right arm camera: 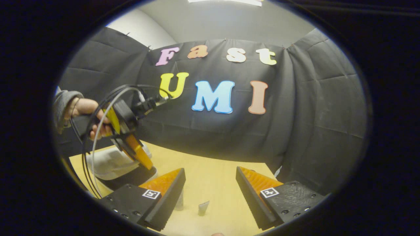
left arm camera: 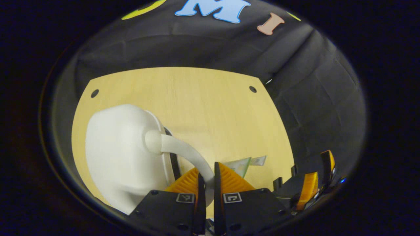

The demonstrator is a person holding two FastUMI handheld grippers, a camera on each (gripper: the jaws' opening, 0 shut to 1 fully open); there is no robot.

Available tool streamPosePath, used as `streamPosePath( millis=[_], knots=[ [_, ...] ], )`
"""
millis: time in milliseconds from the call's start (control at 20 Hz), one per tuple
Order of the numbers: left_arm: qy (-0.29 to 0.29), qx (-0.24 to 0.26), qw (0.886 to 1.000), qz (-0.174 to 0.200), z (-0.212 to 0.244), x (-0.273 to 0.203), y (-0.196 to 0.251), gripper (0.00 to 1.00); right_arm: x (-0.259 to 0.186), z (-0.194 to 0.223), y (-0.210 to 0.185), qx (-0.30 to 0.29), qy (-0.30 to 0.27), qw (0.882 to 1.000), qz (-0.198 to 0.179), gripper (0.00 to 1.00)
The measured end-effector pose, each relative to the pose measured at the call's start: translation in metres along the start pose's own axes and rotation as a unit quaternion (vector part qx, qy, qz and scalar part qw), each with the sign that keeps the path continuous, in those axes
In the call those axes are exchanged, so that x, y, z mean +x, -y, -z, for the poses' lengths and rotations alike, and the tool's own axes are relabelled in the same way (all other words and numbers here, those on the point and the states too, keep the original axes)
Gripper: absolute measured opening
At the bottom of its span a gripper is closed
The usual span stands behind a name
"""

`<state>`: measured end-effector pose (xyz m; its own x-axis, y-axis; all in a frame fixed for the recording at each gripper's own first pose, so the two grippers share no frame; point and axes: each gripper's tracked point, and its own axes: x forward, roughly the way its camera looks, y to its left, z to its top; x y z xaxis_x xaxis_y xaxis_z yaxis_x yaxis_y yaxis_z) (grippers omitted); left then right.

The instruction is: First open the suitcase, pack the skin care products into it, and then close the suitcase.

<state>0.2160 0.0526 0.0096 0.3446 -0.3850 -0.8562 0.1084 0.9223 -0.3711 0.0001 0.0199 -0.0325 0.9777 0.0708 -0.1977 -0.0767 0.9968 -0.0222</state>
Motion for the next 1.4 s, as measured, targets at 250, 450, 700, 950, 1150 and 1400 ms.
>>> streamPosePath(
  millis=[250, 450, 700, 950, 1150, 1400],
  knots=[
    [0.039, 0.019, 0.999, -0.001, -0.034, -0.101, -0.067, 0.17, 0.003, -0.016, -0.027, 0.008, 0.005, 1.0, 0.02, 0.94],
    [0.06, 0.037, 0.997, -0.045, -0.043, -0.156, -0.139, 0.17, 0.004, -0.03, -0.039, 0.023, 0.008, 0.999, 0.044, 0.94],
    [0.093, 0.05, 0.989, -0.106, -0.06, -0.21, -0.23, 0.17, 0.001, -0.047, -0.038, 0.023, 0.011, 0.996, 0.091, 0.94],
    [0.098, 0.026, 0.983, -0.151, -0.063, -0.218, -0.328, 0.17, -0.007, -0.055, -0.038, 0.022, 0.016, 0.992, 0.127, 0.94],
    [0.091, 0.005, 0.979, -0.181, -0.053, -0.218, -0.405, 0.16, -0.01, -0.057, -0.04, 0.019, 0.011, 0.99, 0.141, 0.94],
    [0.052, -0.029, 0.976, -0.209, -0.005, -0.197, -0.501, 0.17, -0.008, -0.05, -0.046, 0.016, -0.005, 0.989, 0.15, 0.94]
  ],
)
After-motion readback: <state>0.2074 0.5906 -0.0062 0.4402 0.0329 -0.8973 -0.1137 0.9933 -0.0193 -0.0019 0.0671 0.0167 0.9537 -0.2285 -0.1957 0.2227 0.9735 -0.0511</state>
